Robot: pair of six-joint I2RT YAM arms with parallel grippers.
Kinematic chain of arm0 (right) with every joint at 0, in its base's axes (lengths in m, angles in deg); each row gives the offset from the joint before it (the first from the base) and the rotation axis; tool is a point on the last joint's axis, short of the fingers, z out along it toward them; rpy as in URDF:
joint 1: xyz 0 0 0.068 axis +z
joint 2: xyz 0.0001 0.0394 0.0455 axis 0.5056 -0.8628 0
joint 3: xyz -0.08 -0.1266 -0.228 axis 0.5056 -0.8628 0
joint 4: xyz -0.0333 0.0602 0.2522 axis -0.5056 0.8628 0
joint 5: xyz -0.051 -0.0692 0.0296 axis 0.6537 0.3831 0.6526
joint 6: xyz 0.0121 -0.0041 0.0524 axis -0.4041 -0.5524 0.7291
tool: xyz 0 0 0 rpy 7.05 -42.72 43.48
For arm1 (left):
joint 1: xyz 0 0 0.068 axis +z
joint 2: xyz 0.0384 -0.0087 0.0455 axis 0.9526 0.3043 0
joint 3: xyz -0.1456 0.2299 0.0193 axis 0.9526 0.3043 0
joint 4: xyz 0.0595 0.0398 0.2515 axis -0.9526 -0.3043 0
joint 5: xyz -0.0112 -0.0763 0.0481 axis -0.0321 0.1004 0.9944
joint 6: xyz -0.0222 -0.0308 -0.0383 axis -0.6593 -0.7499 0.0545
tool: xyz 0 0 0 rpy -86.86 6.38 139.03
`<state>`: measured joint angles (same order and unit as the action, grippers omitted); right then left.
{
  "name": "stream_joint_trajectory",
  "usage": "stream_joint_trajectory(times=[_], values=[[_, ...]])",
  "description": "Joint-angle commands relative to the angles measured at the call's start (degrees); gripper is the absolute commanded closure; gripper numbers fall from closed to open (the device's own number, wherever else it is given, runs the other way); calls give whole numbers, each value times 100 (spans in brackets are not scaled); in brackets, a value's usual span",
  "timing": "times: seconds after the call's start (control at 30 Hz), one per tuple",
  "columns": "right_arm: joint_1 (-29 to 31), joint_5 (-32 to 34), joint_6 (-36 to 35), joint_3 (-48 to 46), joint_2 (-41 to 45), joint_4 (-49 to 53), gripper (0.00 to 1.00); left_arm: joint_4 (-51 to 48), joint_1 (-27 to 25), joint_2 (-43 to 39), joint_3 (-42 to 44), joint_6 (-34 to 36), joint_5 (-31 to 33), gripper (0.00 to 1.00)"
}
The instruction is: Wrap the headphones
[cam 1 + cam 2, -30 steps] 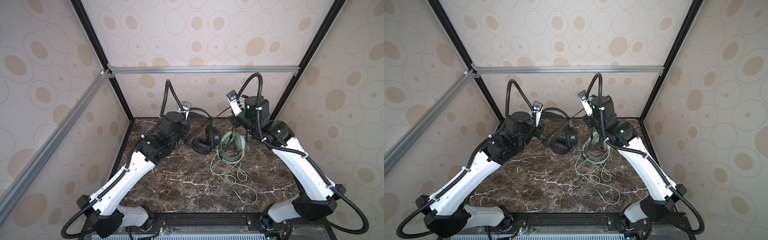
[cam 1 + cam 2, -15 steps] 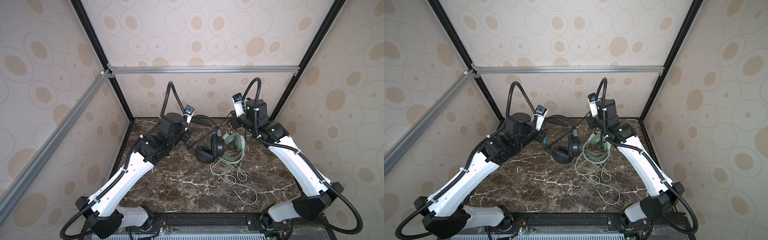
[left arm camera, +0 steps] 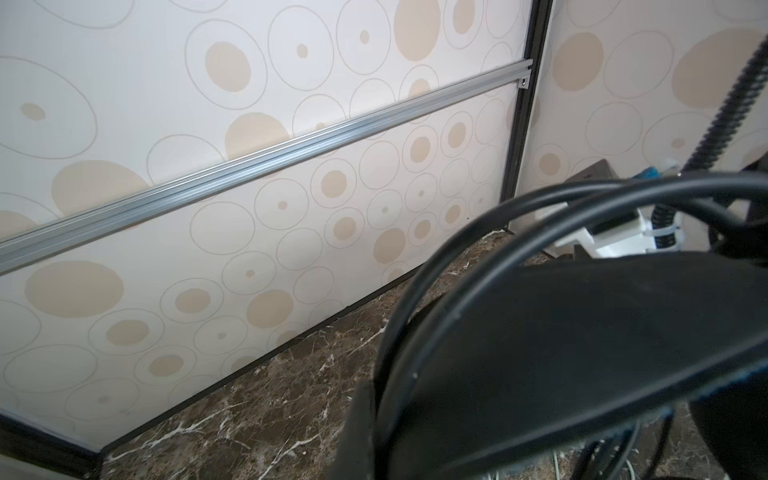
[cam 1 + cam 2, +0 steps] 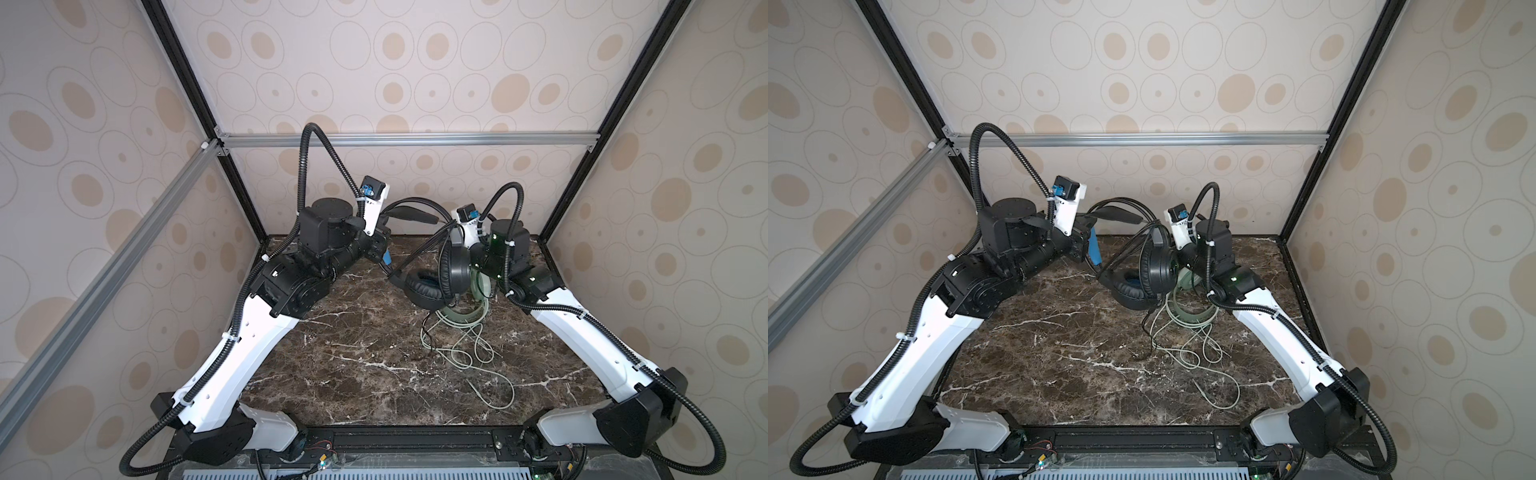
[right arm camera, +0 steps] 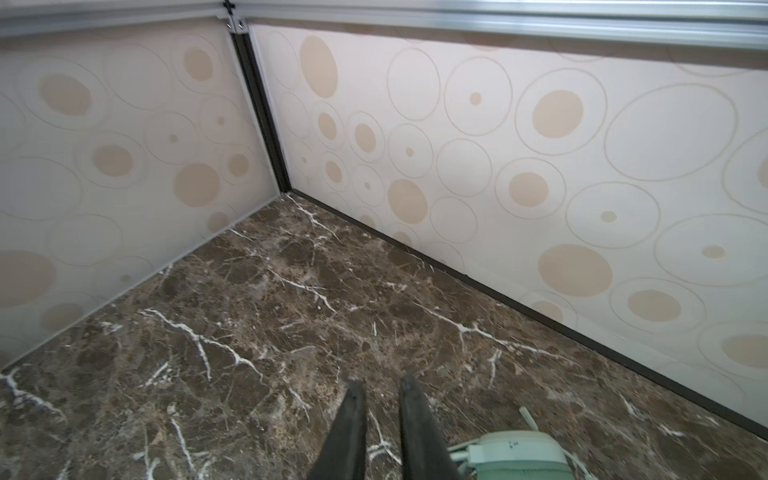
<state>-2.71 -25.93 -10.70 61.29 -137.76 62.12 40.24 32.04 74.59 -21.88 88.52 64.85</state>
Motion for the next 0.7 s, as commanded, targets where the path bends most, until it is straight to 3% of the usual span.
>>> stream_joint_trajectory(times=[0.0,0.17,0.5,0.67], values=[[-39,-569,342,-227,183,-726,81,274,50,106,-563,-471,-270,100],[-90,-332,408,-393,384,-663,74,130,172,325,-966,-790,-517,100],[-690,295,344,-253,695,250,35,104,535,527,-1203,-1296,-1169,100],[-1039,304,235,-301,888,348,27,29,633,637,-1341,-1360,-1276,100]])
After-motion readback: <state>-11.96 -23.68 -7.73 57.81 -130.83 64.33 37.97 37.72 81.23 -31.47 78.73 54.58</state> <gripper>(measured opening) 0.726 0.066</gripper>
